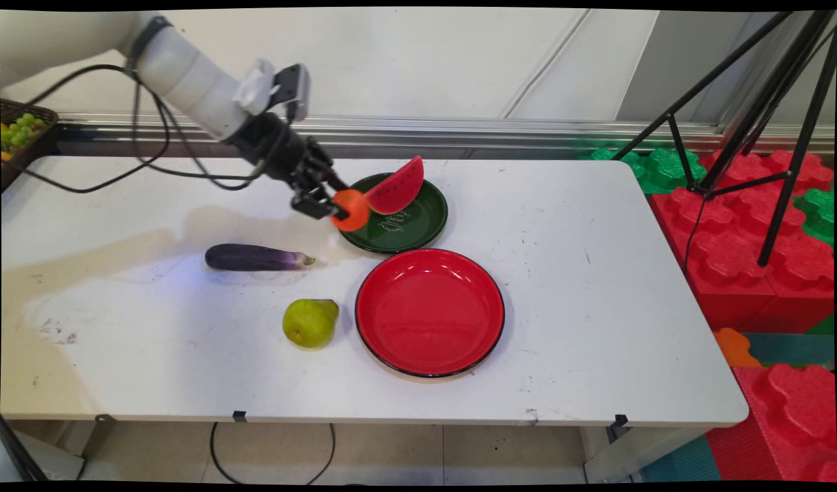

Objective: Place the picked object on the table

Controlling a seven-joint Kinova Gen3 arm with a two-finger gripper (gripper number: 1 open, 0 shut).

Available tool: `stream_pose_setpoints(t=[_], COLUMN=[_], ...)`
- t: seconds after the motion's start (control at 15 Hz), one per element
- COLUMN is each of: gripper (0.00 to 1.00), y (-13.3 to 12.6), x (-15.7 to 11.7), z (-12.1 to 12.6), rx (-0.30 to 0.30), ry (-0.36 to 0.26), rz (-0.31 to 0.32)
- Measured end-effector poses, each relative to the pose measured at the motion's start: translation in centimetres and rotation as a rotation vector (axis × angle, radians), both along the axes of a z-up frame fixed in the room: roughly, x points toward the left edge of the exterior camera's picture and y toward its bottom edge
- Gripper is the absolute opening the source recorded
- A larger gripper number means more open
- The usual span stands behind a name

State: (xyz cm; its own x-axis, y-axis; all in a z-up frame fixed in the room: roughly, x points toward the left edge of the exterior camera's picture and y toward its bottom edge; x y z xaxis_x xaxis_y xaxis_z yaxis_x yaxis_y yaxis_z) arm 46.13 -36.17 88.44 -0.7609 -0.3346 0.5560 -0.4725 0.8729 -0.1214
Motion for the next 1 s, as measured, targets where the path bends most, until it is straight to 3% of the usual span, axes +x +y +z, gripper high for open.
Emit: stream_pose_setpoints(t=[0.47, 1.0], gripper=[0.00, 0.00], y=[5.5, 9.3], x=[2.9, 4.6], z=[0.9, -1.0], rx=[0.070, 0.149], ry=[-0.087, -0.142], rz=[-0.027, -0.047])
